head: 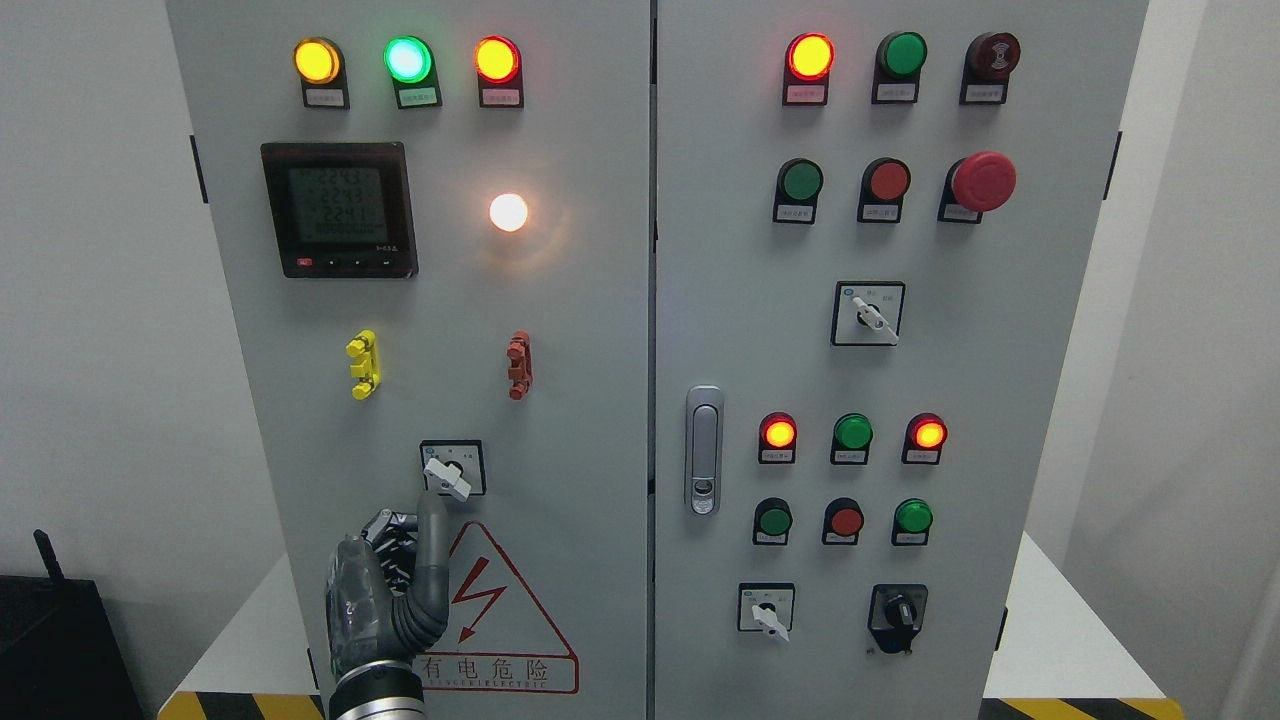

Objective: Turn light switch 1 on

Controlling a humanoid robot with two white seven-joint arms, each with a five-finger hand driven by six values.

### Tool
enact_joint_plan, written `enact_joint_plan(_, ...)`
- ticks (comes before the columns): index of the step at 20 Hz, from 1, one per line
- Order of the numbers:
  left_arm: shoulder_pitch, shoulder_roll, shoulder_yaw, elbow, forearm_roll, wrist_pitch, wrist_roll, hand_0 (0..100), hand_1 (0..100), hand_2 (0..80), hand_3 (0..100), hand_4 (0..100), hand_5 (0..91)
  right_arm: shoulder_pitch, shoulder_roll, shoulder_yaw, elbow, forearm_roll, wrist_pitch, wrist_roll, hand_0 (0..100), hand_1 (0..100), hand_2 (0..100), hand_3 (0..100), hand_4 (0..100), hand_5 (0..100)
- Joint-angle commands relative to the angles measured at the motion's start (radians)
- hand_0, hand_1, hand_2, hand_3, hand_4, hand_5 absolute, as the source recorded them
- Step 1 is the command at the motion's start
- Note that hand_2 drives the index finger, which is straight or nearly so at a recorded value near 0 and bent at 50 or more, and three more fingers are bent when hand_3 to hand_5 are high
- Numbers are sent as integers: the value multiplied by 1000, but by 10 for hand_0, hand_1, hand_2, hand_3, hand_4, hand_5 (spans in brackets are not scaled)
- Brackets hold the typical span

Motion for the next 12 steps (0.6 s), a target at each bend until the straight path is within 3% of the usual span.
enact_joint_plan(1, 110, 12, 136, -29, 0, -130, -58, 388, 195, 669, 978, 956, 848, 0, 0, 1, 0, 0, 1, 1, 120, 389, 0, 0, 0, 0)
enact_joint_plan(8, 281, 29, 403, -23, 14, -391, -268, 381, 155, 645, 957, 938, 829, -1, 1, 1, 0, 0, 1, 1, 120, 389, 0, 0, 0, 0)
enact_joint_plan(12, 360, 40, 512, 29, 79, -494, -311, 314, 116, 601, 902, 901, 670, 0, 0, 1, 0, 0, 1, 1, 120, 389, 0, 0, 0, 0)
